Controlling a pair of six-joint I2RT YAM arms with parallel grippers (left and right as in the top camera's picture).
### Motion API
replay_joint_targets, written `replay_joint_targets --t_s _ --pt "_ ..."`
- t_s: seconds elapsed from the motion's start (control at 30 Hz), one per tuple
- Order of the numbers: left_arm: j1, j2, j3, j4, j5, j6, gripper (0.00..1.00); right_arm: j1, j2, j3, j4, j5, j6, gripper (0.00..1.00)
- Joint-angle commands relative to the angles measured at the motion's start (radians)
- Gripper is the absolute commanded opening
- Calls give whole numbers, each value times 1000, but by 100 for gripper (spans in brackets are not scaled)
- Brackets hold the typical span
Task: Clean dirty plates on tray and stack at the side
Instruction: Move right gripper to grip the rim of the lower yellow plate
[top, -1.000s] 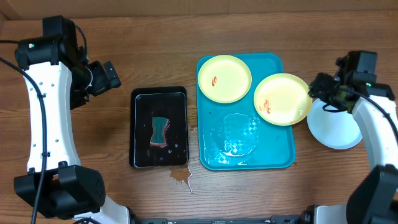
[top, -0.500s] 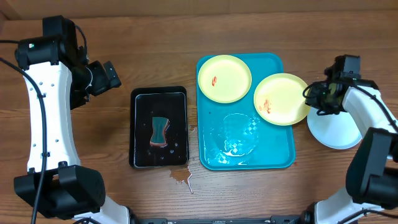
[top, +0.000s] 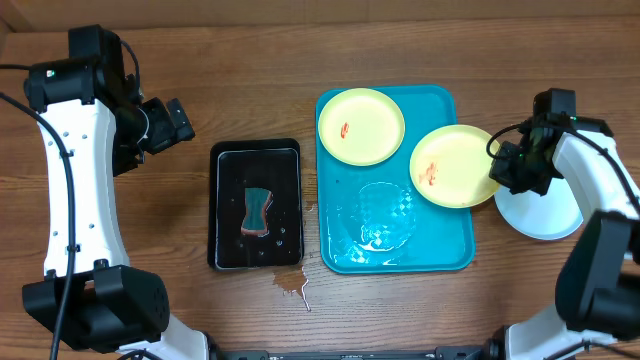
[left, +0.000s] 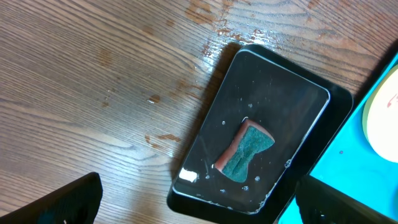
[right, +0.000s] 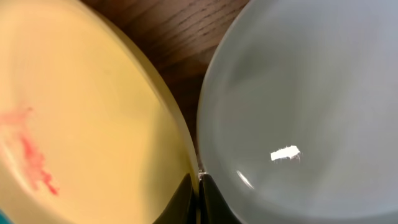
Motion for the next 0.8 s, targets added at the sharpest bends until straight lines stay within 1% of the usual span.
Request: replay_joint_targets --t_s 0.0,0.1,0.17,0.2,0.27,0.33,0.43,0.5,0.6,0.67,0.7,0.73,0.77 --pt "0 -13 16 2 10 19 100 61 -133 48 -48 -37 48 4" --pt "0 -13 16 2 10 19 100 146 -165 47 -102 -50 57 4" --pt "0 -13 16 2 10 19 100 218 -164 40 -130 -42 88 4" --pt "0 -13 16 2 10 19 100 270 -163 23 -135 -31 136 4" --pt "0 -13 16 2 10 19 100 327 -163 -10 -126 -17 212 4" --pt "0 -13 16 2 10 19 100 387 -163 -68 -93 12 342 4" --pt "0 -13 16 2 10 19 100 442 -163 -150 -26 56 484 4" --pt "0 -13 16 2 10 19 100 465 -163 -207 30 78 547 4" --pt "0 -13 16 2 10 19 100 468 -163 -270 86 80 593 4" --pt "0 -13 16 2 10 19 100 468 -163 -291 101 81 589 4" --pt "0 -13 16 2 10 19 100 468 -163 -291 103 81 547 8" --pt "0 -13 16 2 10 19 100 468 -164 -288 103 82 503 16" --pt "0 -13 16 2 10 19 100 466 -165 -281 100 83 463 21"
